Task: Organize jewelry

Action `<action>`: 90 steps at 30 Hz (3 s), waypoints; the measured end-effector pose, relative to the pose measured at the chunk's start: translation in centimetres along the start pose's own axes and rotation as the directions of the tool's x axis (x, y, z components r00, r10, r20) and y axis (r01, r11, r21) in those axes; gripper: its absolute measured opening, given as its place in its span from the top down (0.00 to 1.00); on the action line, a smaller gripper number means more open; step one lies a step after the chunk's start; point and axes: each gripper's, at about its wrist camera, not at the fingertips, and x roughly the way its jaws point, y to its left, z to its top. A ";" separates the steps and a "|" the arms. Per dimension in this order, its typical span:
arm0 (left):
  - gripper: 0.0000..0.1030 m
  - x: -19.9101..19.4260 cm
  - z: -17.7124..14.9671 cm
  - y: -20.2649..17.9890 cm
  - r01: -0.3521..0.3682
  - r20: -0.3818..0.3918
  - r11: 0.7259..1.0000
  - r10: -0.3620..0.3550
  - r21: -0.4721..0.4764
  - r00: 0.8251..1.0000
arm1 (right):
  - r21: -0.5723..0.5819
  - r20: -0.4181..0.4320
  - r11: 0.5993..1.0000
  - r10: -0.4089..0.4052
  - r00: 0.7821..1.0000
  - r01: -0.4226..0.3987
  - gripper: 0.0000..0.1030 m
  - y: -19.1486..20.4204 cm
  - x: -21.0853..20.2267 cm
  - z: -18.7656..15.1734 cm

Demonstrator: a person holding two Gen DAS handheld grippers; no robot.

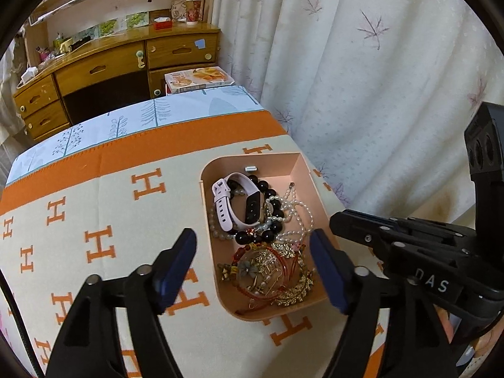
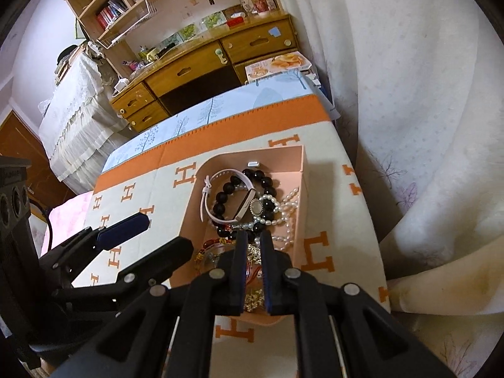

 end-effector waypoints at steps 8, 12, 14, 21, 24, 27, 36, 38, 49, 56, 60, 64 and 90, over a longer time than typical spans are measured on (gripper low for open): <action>0.17 -1.2 -0.2 1.0 0.107 -0.056 0.992 -0.111 -0.066 0.992 | 0.000 0.028 1.000 0.021 0.999 -0.021 0.92 0.8 -1.8 -0.3; 0.17 -2.1 -0.5 1.4 0.112 -0.061 0.990 -0.118 -0.090 0.991 | -0.018 0.044 0.999 0.033 0.998 -0.032 0.92 1.7 -2.8 -0.8; 0.17 -3.0 -0.8 1.5 0.071 -0.037 0.993 -0.075 -0.094 0.997 | -0.042 0.069 0.999 0.015 0.998 -0.012 0.92 2.4 -3.5 -1.2; 0.15 -8.5 -2.9 2.3 -0.129 0.106 0.988 0.138 -0.082 0.985 | -0.133 0.136 0.990 -0.038 0.990 0.056 0.92 5.4 -5.5 -3.5; 0.14 -11.1 -4.2 3.4 -0.201 0.130 0.972 0.216 -0.119 0.968 | -0.164 0.139 0.986 -0.003 0.990 0.026 0.91 7.0 -6.0 -4.8; 0.14 -13.2 -5.7 4.5 -0.250 0.133 0.957 0.270 -0.146 0.954 | -0.207 0.156 0.978 0.005 0.988 0.028 0.78 8.9 -6.3 -6.1; 0.01 -17.5 -12.2 7.0 -0.347 0.152 0.902 0.392 -0.258 0.907 | -0.251 0.162 0.968 0.058 0.985 -0.015 0.64 13.7 -6.3 -10.1; 0.01 -17.8 -13.3 7.2 -0.373 0.140 0.887 0.420 -0.272 0.897 | -0.255 0.157 0.967 0.062 0.986 -0.020 0.64 14.6 -6.1 -11.0; 0.01 -19.6 -16.3 7.6 -0.434 0.151 0.851 0.490 -0.296 0.858 | -0.298 0.179 0.953 0.007 0.984 0.047 0.63 17.7 -6.1 -14.4; 0.01 -19.7 -17.0 7.9 -0.411 0.142 0.862 0.466 -0.297 0.873 | -0.269 0.174 0.962 -0.001 0.985 0.048 0.63 17.7 -6.3 -15.3; 0.01 -19.8 -17.3 7.8 -0.407 0.140 0.864 0.461 -0.297 0.876 | -0.262 0.170 0.964 -0.003 0.985 0.048 0.63 17.8 -6.3 -15.5; 0.01 -19.8 -17.3 7.8 -0.406 0.138 0.864 0.460 -0.298 0.877 | -0.266 0.176 0.963 -0.005 0.984 0.052 0.63 17.6 -6.3 -15.5; 0.01 -19.0 -16.9 8.1 -0.417 0.104 0.855 0.466 -0.310 0.879 | -0.261 0.143 0.964 -0.004 0.990 0.041 0.63 18.4 -6.1 -15.3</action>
